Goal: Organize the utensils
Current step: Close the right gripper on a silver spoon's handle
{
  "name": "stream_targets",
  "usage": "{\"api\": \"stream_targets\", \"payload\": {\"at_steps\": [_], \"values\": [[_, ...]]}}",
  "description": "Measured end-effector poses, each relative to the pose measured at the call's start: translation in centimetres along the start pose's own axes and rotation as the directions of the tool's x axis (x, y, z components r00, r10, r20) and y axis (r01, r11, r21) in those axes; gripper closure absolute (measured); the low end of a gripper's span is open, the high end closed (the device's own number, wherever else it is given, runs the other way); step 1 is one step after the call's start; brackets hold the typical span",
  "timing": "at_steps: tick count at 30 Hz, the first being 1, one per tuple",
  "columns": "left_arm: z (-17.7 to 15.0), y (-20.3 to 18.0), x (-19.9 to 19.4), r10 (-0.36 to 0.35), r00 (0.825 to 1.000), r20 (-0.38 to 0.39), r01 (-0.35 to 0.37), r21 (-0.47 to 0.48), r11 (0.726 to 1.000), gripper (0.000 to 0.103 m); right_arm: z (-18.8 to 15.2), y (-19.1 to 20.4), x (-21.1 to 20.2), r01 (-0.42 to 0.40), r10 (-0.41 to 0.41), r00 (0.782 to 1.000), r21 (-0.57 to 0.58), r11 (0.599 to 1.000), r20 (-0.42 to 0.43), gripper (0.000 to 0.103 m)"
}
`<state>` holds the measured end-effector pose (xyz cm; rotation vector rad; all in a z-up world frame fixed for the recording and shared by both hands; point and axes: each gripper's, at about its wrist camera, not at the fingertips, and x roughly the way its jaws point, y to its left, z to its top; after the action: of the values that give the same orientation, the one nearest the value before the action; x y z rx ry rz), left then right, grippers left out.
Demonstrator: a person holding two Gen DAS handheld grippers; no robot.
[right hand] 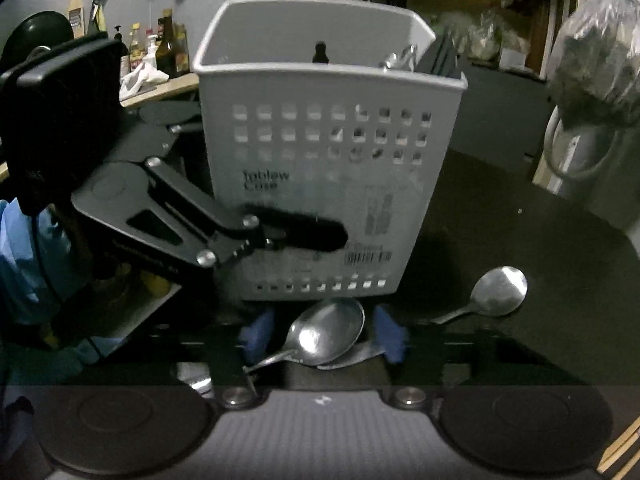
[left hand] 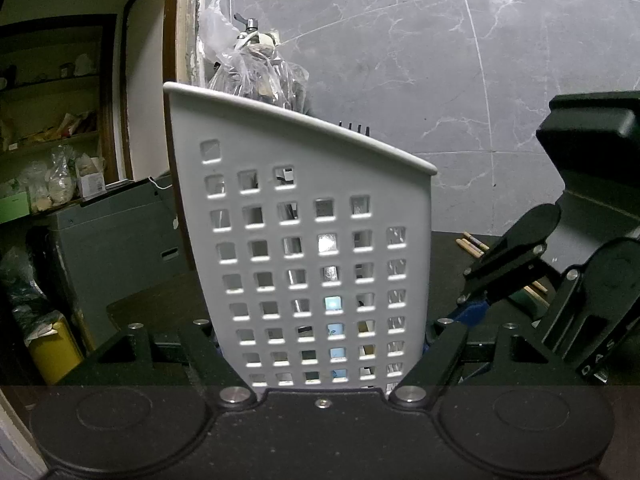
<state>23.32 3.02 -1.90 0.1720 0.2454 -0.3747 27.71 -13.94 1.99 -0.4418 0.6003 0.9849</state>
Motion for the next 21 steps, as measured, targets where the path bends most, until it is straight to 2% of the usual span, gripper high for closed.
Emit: {"api": "stream_targets", "payload": {"at_steps": [9,15,21], "values": [[0.0,0.0,0.0,0.000,1.000,-0.001,0.000,0.000,1.000,0.026,-0.8,0.0,-0.2,0.020,-0.021,1.000,0.065,0.998,0.015,0.063],[0.0,0.0,0.0,0.000,1.000,0.000,0.000,0.000,1.000,0.026,-2.2,1.2,-1.6,0.098,-0.100,0.995,0.120,0.988,0.015,0.088],[0.0,-0.1,0.0,0.003,1.000,-0.002,-0.003,0.002,1.000,0.026,-3.3,1.8,-3.1,0.154,-0.157,0.988,0.260,0.953,-0.010,0.094]]}}
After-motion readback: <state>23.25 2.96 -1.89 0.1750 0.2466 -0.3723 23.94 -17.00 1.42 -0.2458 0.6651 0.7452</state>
